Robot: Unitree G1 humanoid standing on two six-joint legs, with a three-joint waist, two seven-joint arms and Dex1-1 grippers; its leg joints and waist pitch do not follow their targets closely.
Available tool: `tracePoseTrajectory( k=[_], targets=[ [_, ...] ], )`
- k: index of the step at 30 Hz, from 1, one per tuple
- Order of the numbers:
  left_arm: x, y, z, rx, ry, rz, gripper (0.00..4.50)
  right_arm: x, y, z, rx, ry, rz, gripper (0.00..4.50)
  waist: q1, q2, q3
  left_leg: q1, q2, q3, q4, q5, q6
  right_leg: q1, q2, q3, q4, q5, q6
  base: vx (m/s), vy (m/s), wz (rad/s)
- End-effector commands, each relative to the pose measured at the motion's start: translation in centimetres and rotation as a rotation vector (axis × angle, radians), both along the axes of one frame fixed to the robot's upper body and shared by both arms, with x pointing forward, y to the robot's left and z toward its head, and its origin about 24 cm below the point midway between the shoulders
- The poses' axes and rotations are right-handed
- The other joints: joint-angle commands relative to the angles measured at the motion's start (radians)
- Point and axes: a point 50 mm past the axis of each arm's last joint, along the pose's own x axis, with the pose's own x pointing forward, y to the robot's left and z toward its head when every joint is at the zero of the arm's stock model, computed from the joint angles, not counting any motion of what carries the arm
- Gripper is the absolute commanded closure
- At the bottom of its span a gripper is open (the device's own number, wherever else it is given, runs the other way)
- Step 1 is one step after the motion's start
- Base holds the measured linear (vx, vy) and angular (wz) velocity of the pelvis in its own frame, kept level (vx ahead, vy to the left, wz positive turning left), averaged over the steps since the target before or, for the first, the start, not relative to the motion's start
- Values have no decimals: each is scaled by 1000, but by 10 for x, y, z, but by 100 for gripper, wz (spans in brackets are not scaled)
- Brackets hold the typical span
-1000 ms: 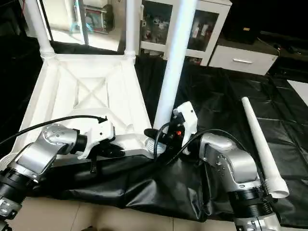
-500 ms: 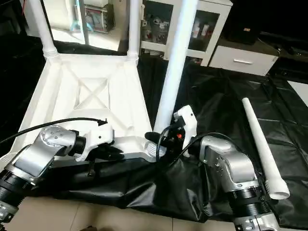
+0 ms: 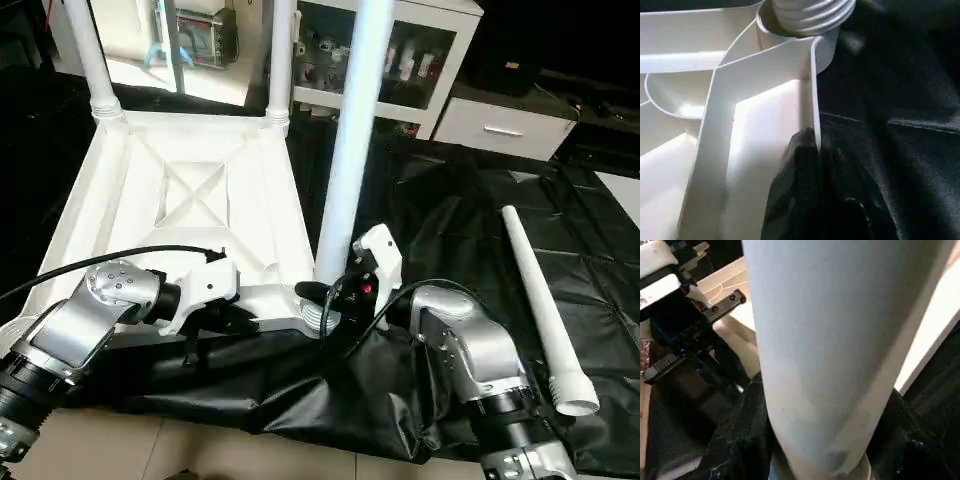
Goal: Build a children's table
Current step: Pick table leg
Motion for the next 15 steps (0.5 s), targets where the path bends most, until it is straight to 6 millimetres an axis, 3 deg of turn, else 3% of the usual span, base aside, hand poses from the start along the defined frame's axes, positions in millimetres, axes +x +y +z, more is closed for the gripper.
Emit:
tracePoseTrajectory(
  k=[1, 7, 11, 15],
  targets=[
    [-12, -12, -12, 25, 60, -91, 448, 2, -2, -8, -41, 21, -19, 257, -8, 11, -48, 14, 73, -23, -94, -94, -18, 31, -95, 51, -65, -99, -223, 0, 0, 0],
    [-13, -11, -12, 34, 58, -89, 448, 9, -1, -7, -45, 2, -27, 257, -8, 10, -49, 13, 71, -21, -92, -72, -9, 32, -94, 51, -62, -61, -233, 0, 0, 0],
    [-13, -11, -12, 35, 58, -91, 448, 11, -1, -7, -54, -3, -17, 257, -10, 9, -46, 14, 73, -23, -96, -121, -22, 30, -96, 52, -70, -129, -220, 0, 0, 0],
    [-12, -11, -13, 44, 53, -91, 448, 7, 2, -11, -80, 8, 34, 257, -10, 9, -48, 14, 73, -23, -95, -113, -25, 31, -94, 52, -67, -107, -219, 0, 0, 0]
  ],
)
